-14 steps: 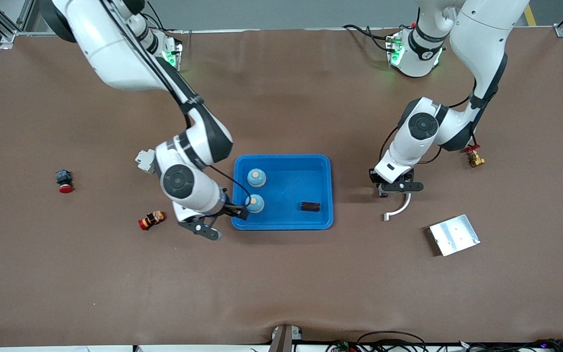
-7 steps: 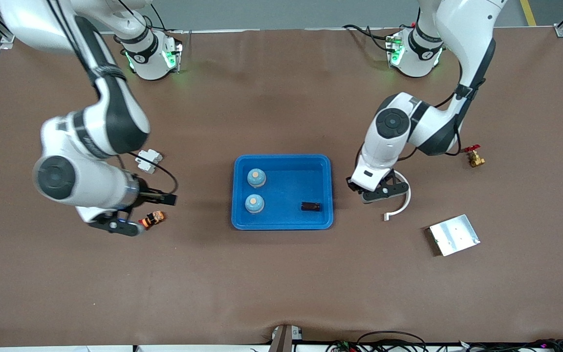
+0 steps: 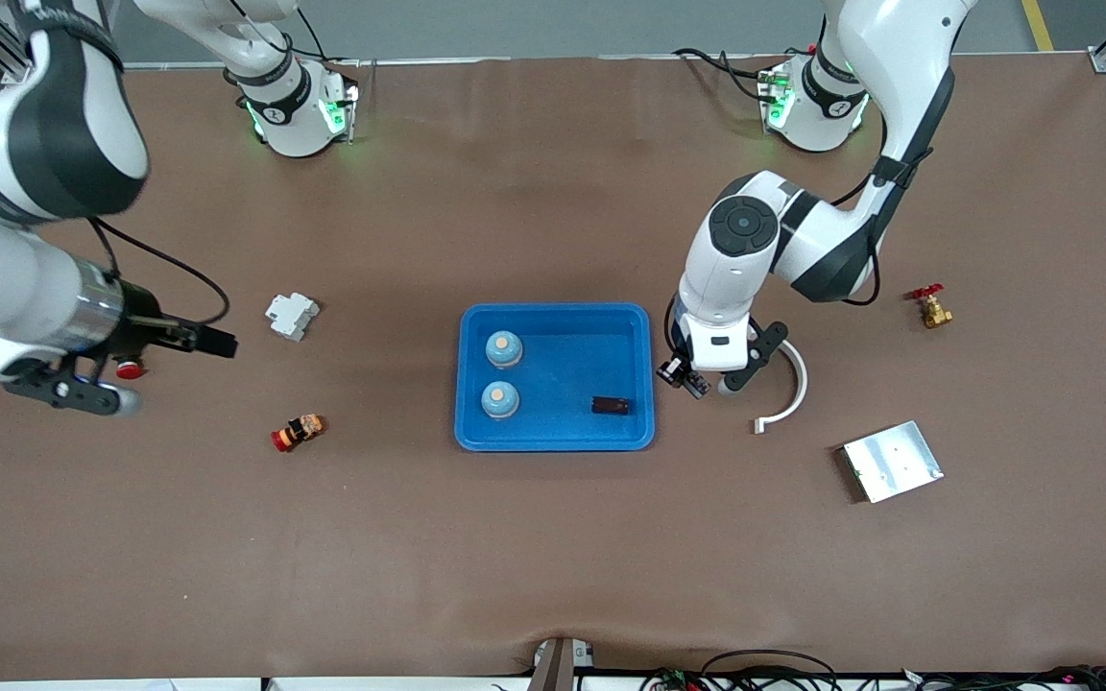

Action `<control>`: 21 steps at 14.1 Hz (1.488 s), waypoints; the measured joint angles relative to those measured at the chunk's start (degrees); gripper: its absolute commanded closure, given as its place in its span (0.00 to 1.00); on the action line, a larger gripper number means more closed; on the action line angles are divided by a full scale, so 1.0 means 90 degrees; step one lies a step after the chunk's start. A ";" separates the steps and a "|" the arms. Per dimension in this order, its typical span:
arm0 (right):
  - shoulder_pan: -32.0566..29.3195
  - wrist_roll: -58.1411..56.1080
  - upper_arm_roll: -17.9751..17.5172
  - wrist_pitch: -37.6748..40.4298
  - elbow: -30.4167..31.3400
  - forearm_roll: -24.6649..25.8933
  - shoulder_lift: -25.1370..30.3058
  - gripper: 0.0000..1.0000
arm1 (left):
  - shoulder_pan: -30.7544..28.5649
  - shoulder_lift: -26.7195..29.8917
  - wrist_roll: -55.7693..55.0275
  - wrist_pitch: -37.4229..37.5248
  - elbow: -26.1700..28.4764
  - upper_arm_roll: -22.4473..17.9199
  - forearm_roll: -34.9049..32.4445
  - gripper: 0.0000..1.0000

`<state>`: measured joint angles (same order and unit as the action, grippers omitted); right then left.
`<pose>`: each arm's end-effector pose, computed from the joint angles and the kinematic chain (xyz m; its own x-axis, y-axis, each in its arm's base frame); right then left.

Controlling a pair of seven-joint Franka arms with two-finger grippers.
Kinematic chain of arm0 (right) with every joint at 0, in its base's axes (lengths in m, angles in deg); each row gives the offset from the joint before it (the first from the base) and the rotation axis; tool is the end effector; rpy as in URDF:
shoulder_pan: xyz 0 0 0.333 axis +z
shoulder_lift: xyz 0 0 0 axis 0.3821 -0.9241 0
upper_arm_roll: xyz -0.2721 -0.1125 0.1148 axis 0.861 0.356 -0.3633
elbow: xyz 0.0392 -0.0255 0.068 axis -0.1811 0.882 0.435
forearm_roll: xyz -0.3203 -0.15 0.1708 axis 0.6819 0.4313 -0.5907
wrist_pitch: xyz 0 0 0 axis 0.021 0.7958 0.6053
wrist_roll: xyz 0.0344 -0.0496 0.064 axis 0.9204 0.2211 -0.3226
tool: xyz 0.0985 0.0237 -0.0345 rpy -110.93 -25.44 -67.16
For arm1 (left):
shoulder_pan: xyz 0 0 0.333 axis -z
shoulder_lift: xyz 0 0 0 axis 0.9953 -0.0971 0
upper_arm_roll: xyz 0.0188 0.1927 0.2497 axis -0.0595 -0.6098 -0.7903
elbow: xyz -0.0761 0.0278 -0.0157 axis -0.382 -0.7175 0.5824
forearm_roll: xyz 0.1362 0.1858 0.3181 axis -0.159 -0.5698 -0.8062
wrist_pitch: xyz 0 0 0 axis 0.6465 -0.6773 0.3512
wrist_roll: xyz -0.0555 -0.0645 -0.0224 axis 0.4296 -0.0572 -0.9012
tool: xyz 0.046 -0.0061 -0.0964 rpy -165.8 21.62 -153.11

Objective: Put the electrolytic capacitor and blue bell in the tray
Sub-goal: 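Carry the second capacitor over the tray with the left gripper, then lower the capacitor upright into the tray and open the left gripper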

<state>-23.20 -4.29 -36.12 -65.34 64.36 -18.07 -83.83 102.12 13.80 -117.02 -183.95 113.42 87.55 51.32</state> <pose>0.6216 0.0755 0.5380 0.9698 -0.1982 -0.1425 -0.2043 -0.9785 -0.0291 0.5479 -0.3444 0.3100 0.5789 0.8142 0.0442 0.8042 -0.5790 0.1339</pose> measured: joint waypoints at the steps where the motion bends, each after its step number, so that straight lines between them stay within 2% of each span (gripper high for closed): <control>1: -0.0077 -0.0238 0.0000 0.0011 0.0007 0.0000 0.0114 0.00 | 0.0058 -0.0055 -0.0535 0.0000 -0.0079 0.0001 0.0180 1.00; 5: -0.0384 -0.0746 -0.0002 -0.0032 0.0102 -0.0008 0.0581 0.00 | 0.0344 -0.0395 -0.2348 0.0061 -0.0621 0.0003 0.0438 1.00; 8: -0.0691 -0.1358 0.0000 -0.0016 0.0292 -0.0010 0.0932 0.00 | 0.0677 -0.0829 -0.3312 0.0648 -0.1170 -0.0013 0.0436 1.00; 12: -0.0821 -0.1553 -0.0012 -0.0119 0.0476 -0.0008 0.1059 0.00 | 0.1202 -0.1666 -0.4576 0.0811 -0.1772 -0.0099 -0.0092 1.00; 16: -0.0771 -0.1576 -0.0105 -0.0359 0.0491 0.0031 0.1059 0.00 | 0.1294 -0.2217 -0.5035 0.0815 -0.2054 -0.0151 -0.0280 1.00; 21: -0.0723 -0.1577 -0.0145 -0.0348 0.0492 0.0094 0.1059 0.00 | 0.1460 -0.2305 -0.5549 0.0877 -0.2111 -0.0281 -0.0338 1.00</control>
<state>-29.71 -18.48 -37.43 -68.47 68.79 -17.22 -74.30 115.26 -6.94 -166.96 -176.06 94.42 85.02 48.29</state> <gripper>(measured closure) 0.000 0.656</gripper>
